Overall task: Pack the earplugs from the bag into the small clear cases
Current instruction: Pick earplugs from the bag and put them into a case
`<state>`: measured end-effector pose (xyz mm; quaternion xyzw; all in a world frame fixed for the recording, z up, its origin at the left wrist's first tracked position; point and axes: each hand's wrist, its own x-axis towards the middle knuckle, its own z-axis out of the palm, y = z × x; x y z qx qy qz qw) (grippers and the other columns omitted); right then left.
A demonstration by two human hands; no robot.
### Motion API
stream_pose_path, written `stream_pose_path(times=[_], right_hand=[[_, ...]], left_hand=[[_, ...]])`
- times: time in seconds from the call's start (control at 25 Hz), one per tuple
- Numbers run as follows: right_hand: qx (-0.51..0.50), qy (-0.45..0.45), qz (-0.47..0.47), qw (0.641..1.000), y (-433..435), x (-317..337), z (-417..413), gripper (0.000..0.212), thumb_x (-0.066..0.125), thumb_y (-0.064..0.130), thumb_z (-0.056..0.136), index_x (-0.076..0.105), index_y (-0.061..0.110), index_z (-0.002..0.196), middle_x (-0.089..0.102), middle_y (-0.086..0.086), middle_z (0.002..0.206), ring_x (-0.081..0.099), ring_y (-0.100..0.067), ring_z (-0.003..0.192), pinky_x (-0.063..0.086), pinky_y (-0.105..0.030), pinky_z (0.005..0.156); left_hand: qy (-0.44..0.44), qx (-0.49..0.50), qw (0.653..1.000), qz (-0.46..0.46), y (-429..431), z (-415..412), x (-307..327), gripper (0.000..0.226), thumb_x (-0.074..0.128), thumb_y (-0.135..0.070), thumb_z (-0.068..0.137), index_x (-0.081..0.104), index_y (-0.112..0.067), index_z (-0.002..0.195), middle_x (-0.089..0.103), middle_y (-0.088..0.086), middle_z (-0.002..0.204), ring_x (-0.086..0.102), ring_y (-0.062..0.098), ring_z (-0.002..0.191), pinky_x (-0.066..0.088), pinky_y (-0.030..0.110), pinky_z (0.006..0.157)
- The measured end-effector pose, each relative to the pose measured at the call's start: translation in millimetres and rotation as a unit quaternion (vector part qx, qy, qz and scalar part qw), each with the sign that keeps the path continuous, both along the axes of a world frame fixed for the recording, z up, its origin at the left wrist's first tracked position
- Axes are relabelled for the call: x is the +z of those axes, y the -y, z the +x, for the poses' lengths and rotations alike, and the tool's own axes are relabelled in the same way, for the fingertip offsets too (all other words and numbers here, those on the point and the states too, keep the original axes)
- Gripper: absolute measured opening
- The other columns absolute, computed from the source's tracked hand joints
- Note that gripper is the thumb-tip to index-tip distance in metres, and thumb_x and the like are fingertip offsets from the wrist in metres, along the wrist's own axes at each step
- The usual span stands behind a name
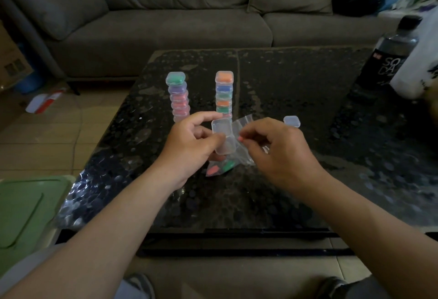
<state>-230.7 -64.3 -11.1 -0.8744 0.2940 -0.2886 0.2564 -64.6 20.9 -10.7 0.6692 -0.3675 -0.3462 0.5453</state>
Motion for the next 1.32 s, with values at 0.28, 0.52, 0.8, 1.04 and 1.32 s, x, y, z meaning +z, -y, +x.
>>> stream_pose_path(times=[0.28,0.52,0.8,1.04,1.32], right_hand=[[0.013,0.016,-0.002,1.000,-1,-4,3,0.020,0.073,0.023,0.090,0.070,0.026,0.110,0.061,0.022,0.092,0.061,0.007,0.088,0.050,-0.007,0.080],[0.018,0.011,-0.020,1.000,-3,-6,8,0.018,0.074,0.022,0.090,0.070,0.025,0.107,0.067,0.015,0.093,0.064,0.000,0.085,0.057,-0.018,0.077],[0.026,0.009,-0.020,0.999,-6,-6,10,0.018,0.072,0.022,0.090,0.070,0.025,0.107,0.067,0.016,0.095,0.064,-0.001,0.087,0.056,-0.017,0.078],[0.030,0.007,-0.035,0.999,-7,-5,9,0.019,0.072,0.015,0.089,0.072,0.023,0.106,0.070,0.012,0.097,0.065,-0.001,0.088,0.055,-0.014,0.080],[-0.106,0.047,0.038,0.992,3,4,7,0.018,0.064,0.008,0.093,0.068,0.024,0.100,0.063,0.017,0.087,0.063,0.001,0.080,0.054,-0.013,0.067]], left_hand=[[0.023,-0.018,0.999,0.022,-1,-6,0,0.043,0.072,-0.006,0.092,0.066,-0.029,0.128,0.077,0.009,0.085,0.078,0.022,0.079,0.064,0.053,0.079],[0.016,-0.023,0.999,0.031,1,-8,-4,0.042,0.066,-0.009,0.097,0.065,-0.034,0.131,0.079,0.004,0.092,0.078,0.021,0.089,0.062,0.056,0.085],[-0.008,-0.030,0.999,0.022,2,-4,-7,0.046,0.067,-0.006,0.095,0.066,-0.032,0.133,0.079,0.008,0.093,0.078,0.028,0.092,0.060,0.060,0.089],[-0.030,-0.038,0.999,0.016,-1,-5,-3,0.050,0.072,-0.003,0.091,0.064,-0.026,0.135,0.079,0.012,0.092,0.078,0.029,0.088,0.054,0.070,0.091],[-0.019,-0.014,0.999,0.031,-1,0,4,0.046,0.080,-0.003,0.084,0.067,-0.029,0.120,0.079,0.010,0.087,0.078,0.024,0.083,0.062,0.055,0.084]])
